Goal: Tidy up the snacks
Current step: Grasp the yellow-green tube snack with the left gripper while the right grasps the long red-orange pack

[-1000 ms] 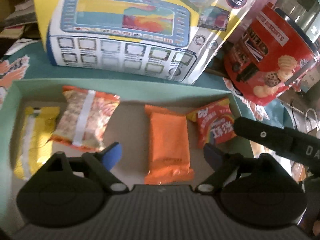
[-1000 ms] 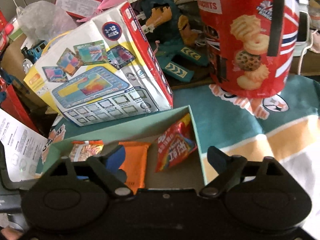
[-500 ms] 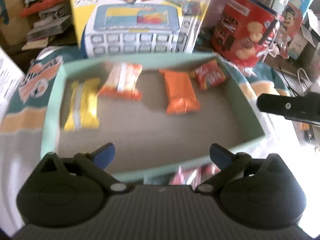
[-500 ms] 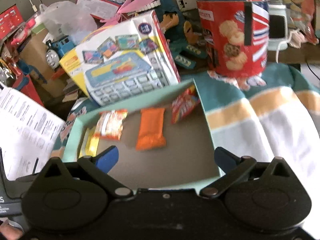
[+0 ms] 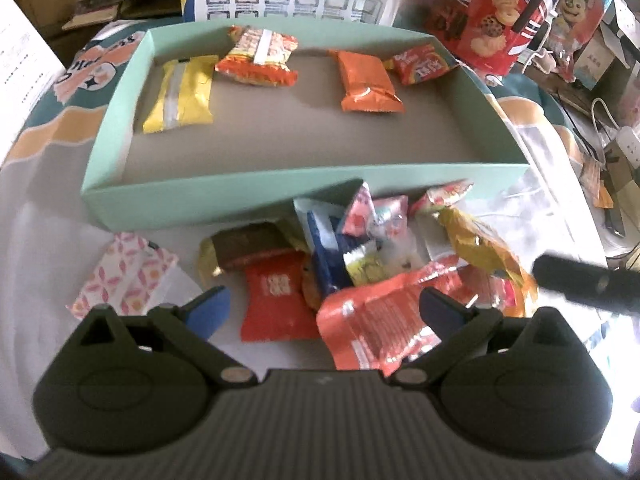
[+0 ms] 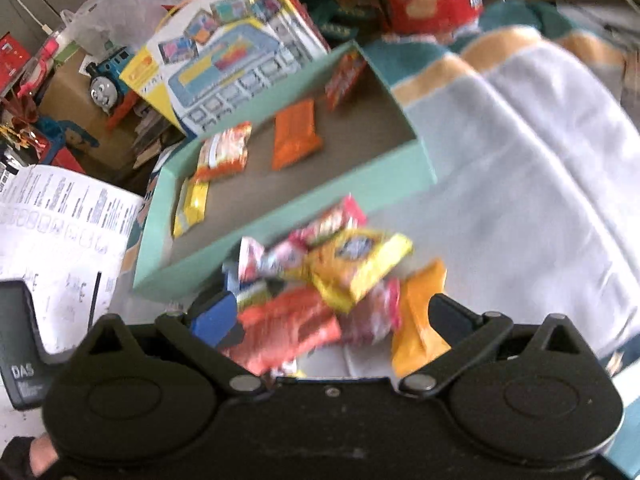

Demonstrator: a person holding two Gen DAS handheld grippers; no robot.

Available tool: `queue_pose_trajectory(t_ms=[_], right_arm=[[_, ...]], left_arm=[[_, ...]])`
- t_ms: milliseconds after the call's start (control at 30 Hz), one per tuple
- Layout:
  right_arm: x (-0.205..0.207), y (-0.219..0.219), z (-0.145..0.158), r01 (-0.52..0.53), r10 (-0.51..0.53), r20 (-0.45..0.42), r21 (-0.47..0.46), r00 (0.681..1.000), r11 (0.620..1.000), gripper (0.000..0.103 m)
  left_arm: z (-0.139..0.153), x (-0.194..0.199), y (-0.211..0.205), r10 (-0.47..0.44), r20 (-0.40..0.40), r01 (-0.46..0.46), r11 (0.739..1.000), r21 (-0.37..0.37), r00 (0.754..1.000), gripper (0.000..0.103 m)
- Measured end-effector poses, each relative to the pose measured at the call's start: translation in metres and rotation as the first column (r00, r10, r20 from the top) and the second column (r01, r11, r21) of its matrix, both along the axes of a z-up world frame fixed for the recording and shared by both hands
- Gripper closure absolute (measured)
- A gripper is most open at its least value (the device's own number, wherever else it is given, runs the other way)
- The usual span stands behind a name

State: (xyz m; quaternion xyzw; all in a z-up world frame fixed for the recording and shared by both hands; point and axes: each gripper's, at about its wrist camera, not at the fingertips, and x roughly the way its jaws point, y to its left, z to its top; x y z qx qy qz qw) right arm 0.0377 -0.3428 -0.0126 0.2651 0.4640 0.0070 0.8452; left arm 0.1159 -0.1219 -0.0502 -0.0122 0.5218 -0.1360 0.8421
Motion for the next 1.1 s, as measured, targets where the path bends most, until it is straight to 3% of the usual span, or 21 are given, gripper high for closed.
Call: queue_pose_trajectory(t_ms=[100, 233, 267, 333, 400, 500, 700, 833, 967, 1100], right_arm=[[-0.007, 0.006, -0.006, -0.005, 0.006, -0.012, 0.008, 1.000, 1.000, 0.000], [-0.014, 0.006, -0.013, 0.008, -0.007, -0.020, 0.027, 1.000, 1.000, 0.018], [-0.016, 0.006, -0.015, 0.013, -0.012, -0.022, 0.038, 1.000, 0.999, 0.022], [-0.017, 0.004, -0.021, 0.024, -0.022, -0.034, 0.062, 0.999, 0.998, 0.036], [-0.020, 0.002, -0.026, 0.039, -0.035, -0.045, 0.081, 0.998, 0.996, 0.044], [-0.025, -0.001, -0.031, 0.057, -0.052, -0.053, 0.099, 0.997, 0.993, 0.046], [-0.024, 0.003, -0.035, 0.066, -0.060, -0.067, 0.088, 0.996, 0.994, 0.047], [-0.021, 0.011, -0.038, 0.064, -0.060, -0.073, 0.067, 0.996, 0.996, 0.047], [-0.014, 0.021, -0.041, 0.068, -0.066, -0.071, 0.025, 0.995, 0.997, 0.047], [-0.007, 0.034, -0.045, 0.061, -0.065, -0.071, -0.061, 0.995, 0.996, 0.047]], left_arm=[[0.000, -0.007, -0.008, -0.043, 0.005, 0.043, 0.999, -0.012, 0.999, 0.017], [0.000, -0.021, -0.017, -0.096, 0.002, 0.096, 0.995, -0.018, 0.995, 0.049], [-0.001, -0.024, -0.019, -0.117, -0.008, 0.117, 0.993, -0.025, 0.993, 0.051], [-0.005, -0.029, -0.022, -0.156, -0.036, 0.154, 0.987, -0.048, 0.987, 0.053], [-0.009, -0.036, -0.027, -0.190, -0.063, 0.185, 0.980, -0.075, 0.980, 0.056], [-0.015, -0.047, -0.035, -0.238, -0.102, 0.227, 0.968, -0.112, 0.966, 0.062], [-0.019, -0.058, -0.048, -0.311, -0.132, 0.288, 0.943, -0.169, 0.941, 0.062], [-0.014, -0.054, -0.030, -0.245, -0.106, 0.229, 0.963, -0.145, 0.964, 0.059], [-0.012, -0.046, 0.004, -0.128, -0.106, 0.112, 0.983, -0.143, 0.986, 0.056], [-0.017, -0.036, 0.020, -0.029, -0.114, 0.016, 0.993, -0.118, 0.993, 0.055]])
